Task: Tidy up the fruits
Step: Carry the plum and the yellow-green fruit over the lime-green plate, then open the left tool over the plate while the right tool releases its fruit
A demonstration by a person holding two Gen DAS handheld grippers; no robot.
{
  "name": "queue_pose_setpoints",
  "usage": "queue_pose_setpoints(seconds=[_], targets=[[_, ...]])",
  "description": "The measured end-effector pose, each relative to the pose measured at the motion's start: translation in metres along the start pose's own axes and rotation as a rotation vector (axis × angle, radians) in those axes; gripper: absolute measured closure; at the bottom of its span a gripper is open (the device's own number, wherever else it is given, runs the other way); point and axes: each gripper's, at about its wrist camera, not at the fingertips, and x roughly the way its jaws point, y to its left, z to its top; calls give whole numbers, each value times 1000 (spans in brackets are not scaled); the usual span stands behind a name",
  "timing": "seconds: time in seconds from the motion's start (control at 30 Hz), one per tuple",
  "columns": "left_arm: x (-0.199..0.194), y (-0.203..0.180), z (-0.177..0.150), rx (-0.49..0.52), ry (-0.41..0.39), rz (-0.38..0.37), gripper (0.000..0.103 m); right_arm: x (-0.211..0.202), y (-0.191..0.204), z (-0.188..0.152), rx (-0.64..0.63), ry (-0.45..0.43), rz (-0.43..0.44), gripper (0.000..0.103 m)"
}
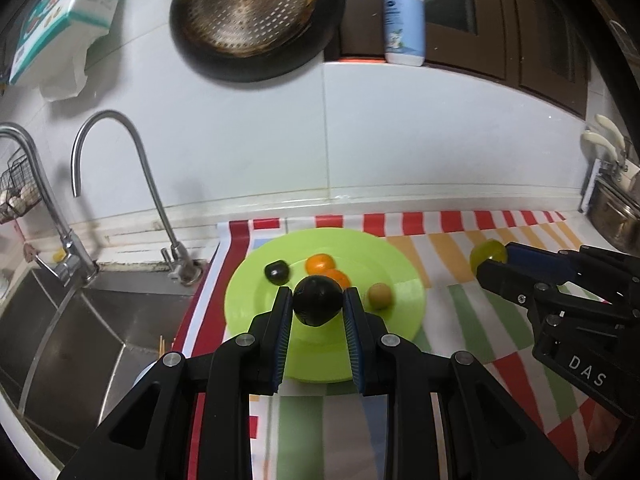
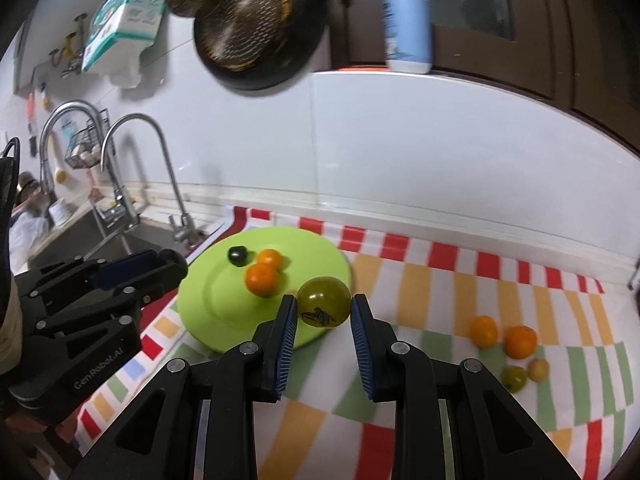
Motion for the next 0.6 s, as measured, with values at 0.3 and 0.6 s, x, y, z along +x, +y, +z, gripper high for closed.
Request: queue_pose_setpoints(seconds=[0.3, 0.6], targets=[[22, 16, -5, -9, 19, 3, 77, 34, 16, 2, -30, 47, 49, 74], [52, 20, -12, -7, 75, -2, 77, 66, 20, -3, -35, 105, 62, 74]])
